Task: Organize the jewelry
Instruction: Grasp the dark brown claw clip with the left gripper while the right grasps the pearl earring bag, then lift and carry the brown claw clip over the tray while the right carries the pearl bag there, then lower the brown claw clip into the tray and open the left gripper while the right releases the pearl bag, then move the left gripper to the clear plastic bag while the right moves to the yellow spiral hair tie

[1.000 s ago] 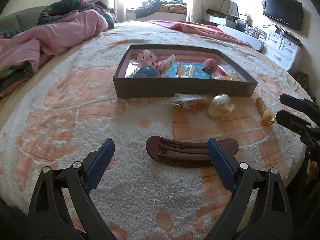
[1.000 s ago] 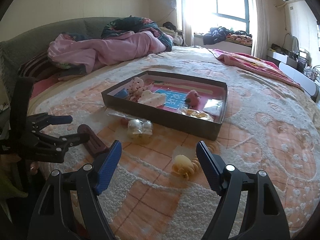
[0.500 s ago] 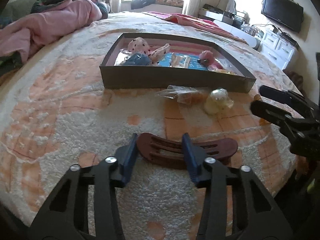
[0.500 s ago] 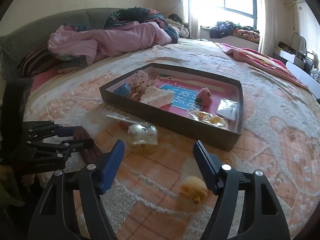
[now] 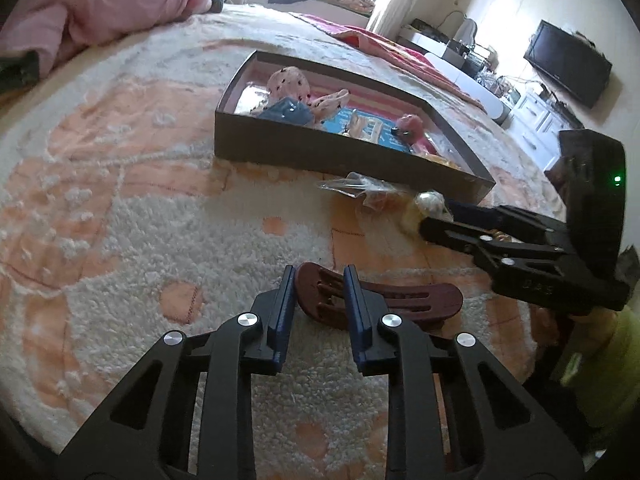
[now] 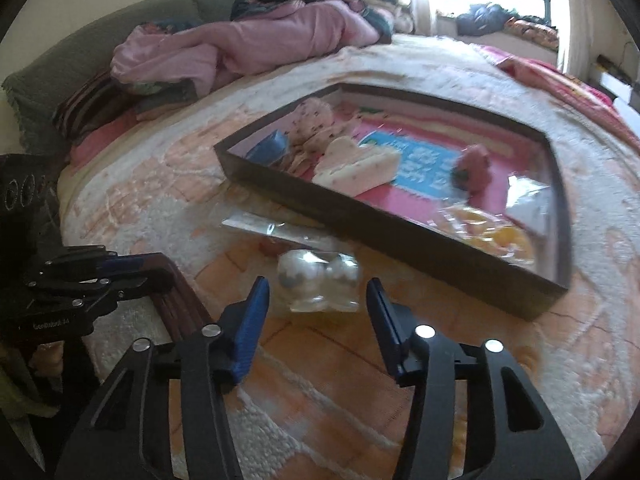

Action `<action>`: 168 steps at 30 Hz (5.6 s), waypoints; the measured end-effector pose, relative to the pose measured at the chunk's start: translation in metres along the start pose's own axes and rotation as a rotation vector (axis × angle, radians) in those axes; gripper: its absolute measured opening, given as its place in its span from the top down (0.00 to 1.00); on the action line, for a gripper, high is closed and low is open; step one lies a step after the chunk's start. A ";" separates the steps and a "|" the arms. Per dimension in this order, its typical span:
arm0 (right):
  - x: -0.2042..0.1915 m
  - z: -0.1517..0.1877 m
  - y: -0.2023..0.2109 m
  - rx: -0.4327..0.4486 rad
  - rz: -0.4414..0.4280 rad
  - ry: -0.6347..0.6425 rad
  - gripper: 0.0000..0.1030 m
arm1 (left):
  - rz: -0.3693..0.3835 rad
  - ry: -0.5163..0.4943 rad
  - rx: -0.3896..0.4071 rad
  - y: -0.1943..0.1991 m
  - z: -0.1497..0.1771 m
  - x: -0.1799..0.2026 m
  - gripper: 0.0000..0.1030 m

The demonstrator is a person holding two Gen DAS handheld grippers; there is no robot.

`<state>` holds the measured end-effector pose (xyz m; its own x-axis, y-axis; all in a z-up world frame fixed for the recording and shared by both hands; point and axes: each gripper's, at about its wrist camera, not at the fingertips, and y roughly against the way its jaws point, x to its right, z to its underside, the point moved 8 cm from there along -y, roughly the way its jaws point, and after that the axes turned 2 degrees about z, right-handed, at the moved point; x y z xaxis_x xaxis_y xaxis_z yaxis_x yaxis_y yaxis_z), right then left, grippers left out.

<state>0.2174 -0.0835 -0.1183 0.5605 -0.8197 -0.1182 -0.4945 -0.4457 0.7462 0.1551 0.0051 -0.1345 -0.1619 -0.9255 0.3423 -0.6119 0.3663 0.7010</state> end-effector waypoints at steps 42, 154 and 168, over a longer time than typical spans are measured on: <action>0.077 -0.013 0.099 0.275 0.151 -0.164 0.60 | 0.021 -0.280 0.231 0.035 -0.092 0.122 0.99; 0.109 -0.048 0.049 0.211 0.222 -0.194 0.19 | -0.106 0.061 0.281 0.002 -0.138 -0.023 0.17; 0.093 -0.045 0.080 0.270 0.247 -0.169 0.18 | -0.097 -0.017 0.313 0.029 -0.124 0.012 0.11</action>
<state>0.2599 -0.1795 -0.0403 0.2968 -0.9516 -0.0802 -0.7701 -0.2882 0.5691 0.2313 0.0164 -0.0324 -0.1029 -0.9570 0.2713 -0.8330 0.2319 0.5023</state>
